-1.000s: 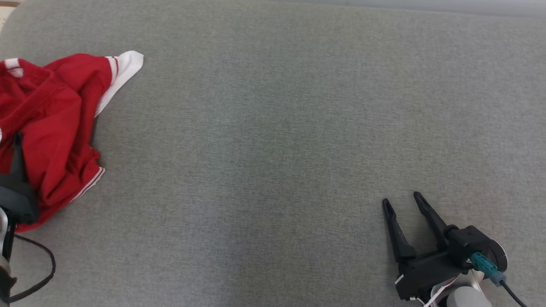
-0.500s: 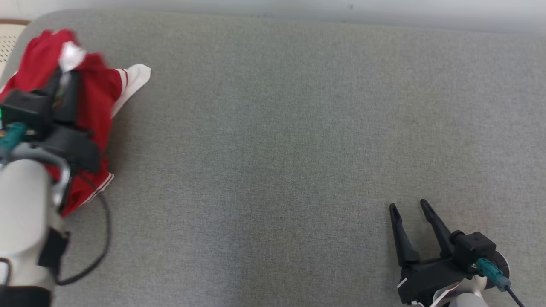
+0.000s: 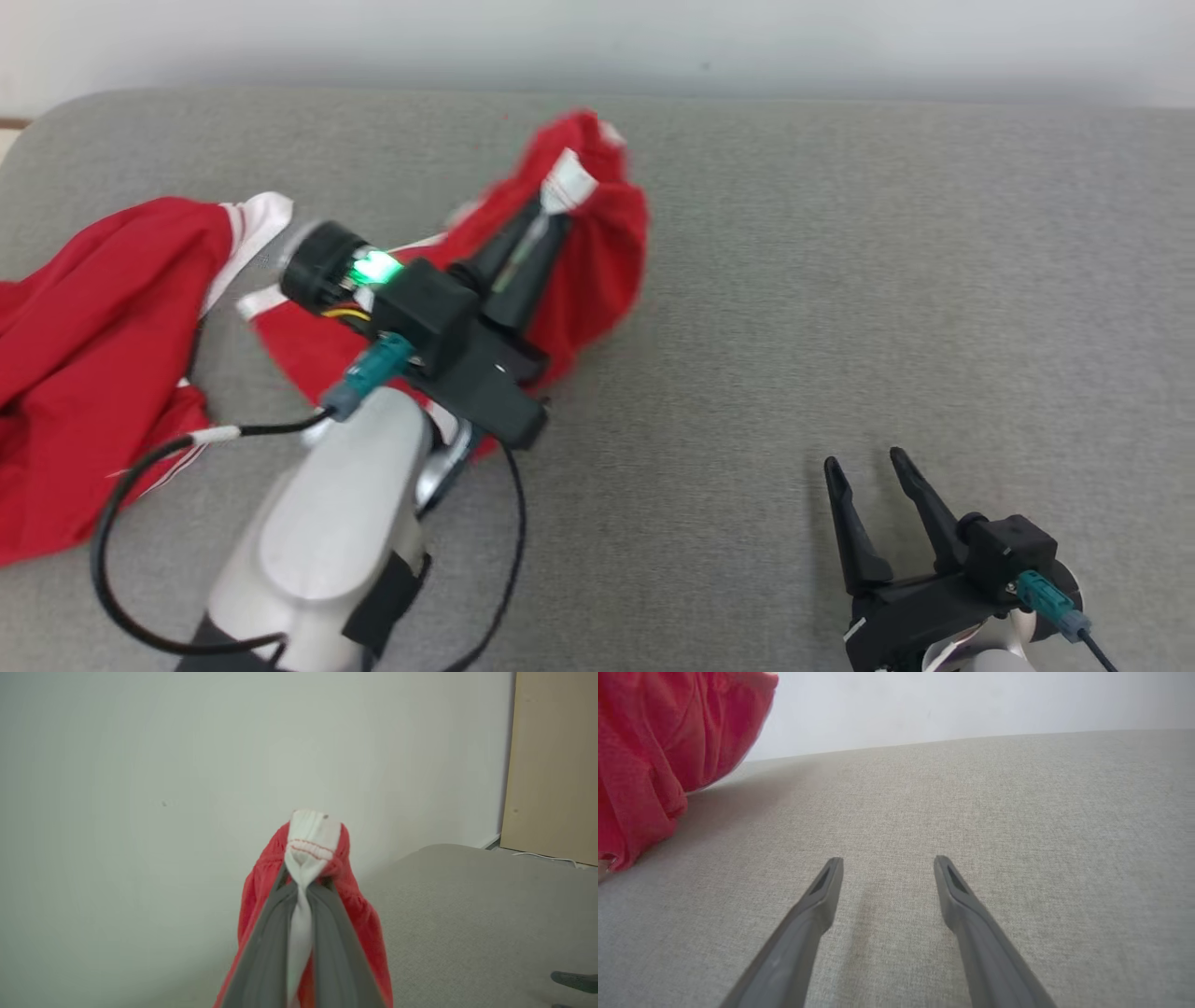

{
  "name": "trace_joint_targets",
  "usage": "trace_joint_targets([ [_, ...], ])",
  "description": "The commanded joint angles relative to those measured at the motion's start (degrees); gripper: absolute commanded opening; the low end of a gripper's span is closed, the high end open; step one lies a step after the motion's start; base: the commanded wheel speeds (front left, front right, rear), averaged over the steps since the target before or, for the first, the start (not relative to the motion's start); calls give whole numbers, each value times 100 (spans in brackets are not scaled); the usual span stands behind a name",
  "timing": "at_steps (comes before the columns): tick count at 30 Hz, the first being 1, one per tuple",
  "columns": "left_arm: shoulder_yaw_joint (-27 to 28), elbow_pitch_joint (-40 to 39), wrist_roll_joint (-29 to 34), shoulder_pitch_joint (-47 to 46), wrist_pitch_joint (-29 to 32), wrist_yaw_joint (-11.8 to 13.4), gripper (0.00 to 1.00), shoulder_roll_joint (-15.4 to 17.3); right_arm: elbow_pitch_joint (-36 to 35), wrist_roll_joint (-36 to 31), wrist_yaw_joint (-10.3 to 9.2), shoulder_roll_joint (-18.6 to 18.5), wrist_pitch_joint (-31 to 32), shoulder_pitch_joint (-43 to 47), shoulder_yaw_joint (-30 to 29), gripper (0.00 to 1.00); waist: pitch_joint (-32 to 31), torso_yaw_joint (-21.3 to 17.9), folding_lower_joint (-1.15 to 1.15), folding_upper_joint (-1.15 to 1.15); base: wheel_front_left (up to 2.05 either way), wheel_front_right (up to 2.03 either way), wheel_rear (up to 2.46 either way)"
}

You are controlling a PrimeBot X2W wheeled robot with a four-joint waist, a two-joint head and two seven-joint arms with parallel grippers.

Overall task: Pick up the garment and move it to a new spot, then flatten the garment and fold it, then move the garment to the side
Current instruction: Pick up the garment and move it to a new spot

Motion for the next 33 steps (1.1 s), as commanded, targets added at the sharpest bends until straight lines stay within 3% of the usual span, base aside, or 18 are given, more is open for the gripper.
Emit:
trace_joint_targets([
  [1, -155, 26, -134, 143, -24, -16, 0, -27, 15, 34, -4, 42, -6, 68, 5, 100, -89, -321, 1, -1, 0, 0, 0],
  [4, -363, -73, -383, 105, -24, -6, 0, -83, 33, 65, -4, 92, -6, 109, 15, 100, -133, -582, 1, -1, 0, 0, 0],
  [11, -1097, -587, -1094, -268, -23, 372, 0, -90, 119, 130, -4, 202, -6, 255, -55, 100, -253, -989, 1, -1, 0, 0, 0],
  [19, -1900, -121, -1366, -459, -22, 552, 0, -88, 146, 164, -4, 335, -6, 234, -18, 100, -322, -1261, 1, -1, 0, 0, 0],
  [21, -2087, 81, -1450, -376, -22, 558, 44, -88, 139, 172, -4, 370, -6, 203, 3, 100, -295, -1322, 1, -1, 0, 0, 0],
  [22, -2182, 179, -1504, -311, -22, 549, 94, -89, 136, 179, -4, 383, -6, 194, 2, 100, -279, -1342, 1, -1, 0, 0, 0],
  [23, -2283, 299, -1574, -252, -22, 528, 100, -87, 135, 186, -4, 395, -6, 190, -1, 100, -260, -1361, 1, -1, 0, 0, 0],
  [29, -2624, 731, -1949, -46, -18, 384, 100, -91, 139, 216, -4, 411, -6, 201, -92, 100, -205, -1362, 1, -1, 0, 0, 0],
  [33, -2568, 829, -1969, 205, -17, 471, 100, -89, 138, 209, -4, 397, -6, 212, -201, 100, -278, -1279, 1, -1, 0, 0, 0],
])
